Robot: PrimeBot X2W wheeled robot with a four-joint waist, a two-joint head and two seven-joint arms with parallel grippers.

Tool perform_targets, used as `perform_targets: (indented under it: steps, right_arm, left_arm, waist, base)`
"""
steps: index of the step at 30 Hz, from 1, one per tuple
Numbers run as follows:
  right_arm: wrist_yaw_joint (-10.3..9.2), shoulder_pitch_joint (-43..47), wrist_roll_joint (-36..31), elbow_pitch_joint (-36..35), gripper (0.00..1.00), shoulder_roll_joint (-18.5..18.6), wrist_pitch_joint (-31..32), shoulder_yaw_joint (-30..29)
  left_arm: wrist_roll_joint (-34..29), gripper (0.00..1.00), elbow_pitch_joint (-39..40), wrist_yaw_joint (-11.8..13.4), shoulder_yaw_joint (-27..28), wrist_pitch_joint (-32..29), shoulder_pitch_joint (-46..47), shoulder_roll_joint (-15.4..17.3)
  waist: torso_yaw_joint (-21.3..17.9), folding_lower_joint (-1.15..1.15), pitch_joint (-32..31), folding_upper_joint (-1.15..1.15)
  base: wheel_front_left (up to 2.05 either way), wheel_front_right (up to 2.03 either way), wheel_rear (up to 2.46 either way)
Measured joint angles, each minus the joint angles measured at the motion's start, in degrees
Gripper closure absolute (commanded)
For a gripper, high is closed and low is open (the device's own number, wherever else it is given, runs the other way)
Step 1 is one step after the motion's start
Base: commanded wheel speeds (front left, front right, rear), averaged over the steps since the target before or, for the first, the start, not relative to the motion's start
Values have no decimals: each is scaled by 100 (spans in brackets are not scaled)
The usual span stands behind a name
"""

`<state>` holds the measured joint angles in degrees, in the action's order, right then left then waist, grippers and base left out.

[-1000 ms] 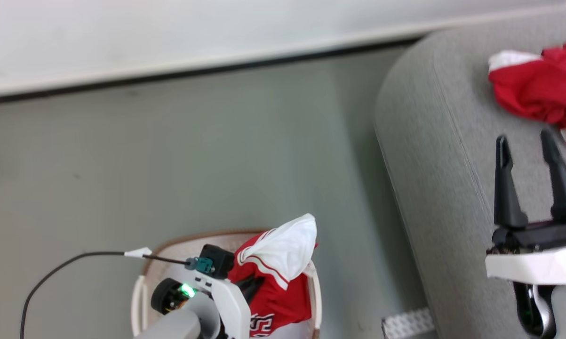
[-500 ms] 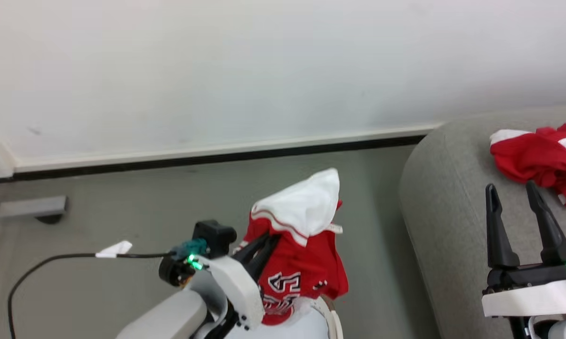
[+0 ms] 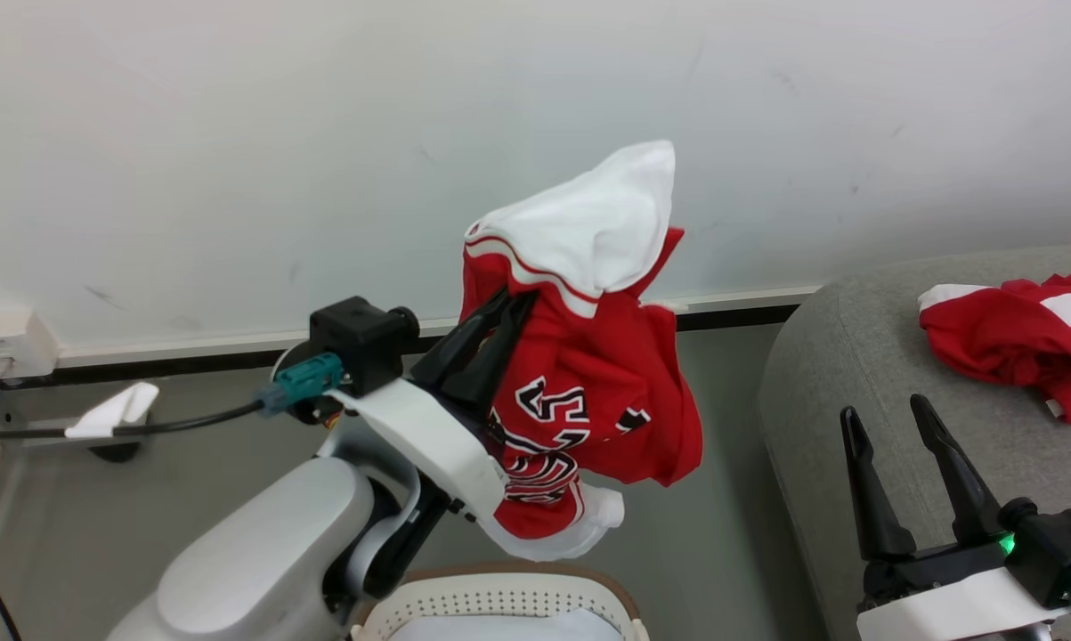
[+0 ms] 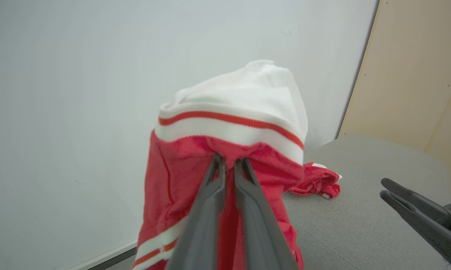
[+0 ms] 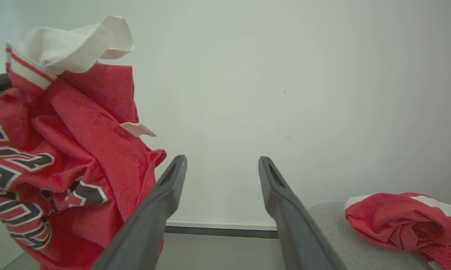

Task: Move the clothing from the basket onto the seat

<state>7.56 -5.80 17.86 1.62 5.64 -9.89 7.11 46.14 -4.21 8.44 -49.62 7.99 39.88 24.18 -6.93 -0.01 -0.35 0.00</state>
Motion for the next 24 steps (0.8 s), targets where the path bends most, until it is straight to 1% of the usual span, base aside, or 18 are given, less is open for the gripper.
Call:
perform_targets:
  steps: [7, 11, 18, 24]
  right_arm:
    - [0, 1, 53, 78, 0, 41, -3, 278]
    - [0, -21, 177, 116, 0, 153, -10, 581]
    - [0, -308, 291, 386, 0, 398, 138, 1325]
    - [0, -797, 378, 906, 0, 516, 302, 1939]
  left_arm:
    - [-10, 100, 214, 69, 46, -62, 141, 3]
    - [-10, 100, 243, 66, 49, -90, 194, 12]
    - [-10, 100, 205, -43, -58, -141, 300, -73]
    - [-3, 100, 166, -163, -174, -201, 361, -219]
  waist:
    - [35, 0, -28, 0]
    - [60, 1, -21, 0]
    - [232, 1, -31, 0]
    - [464, 1, -73, 0]
  base:
    - [0, 0, 0]
    - [0, 0, 0]
    - [0, 0, 0]
    - [0, 0, 0]
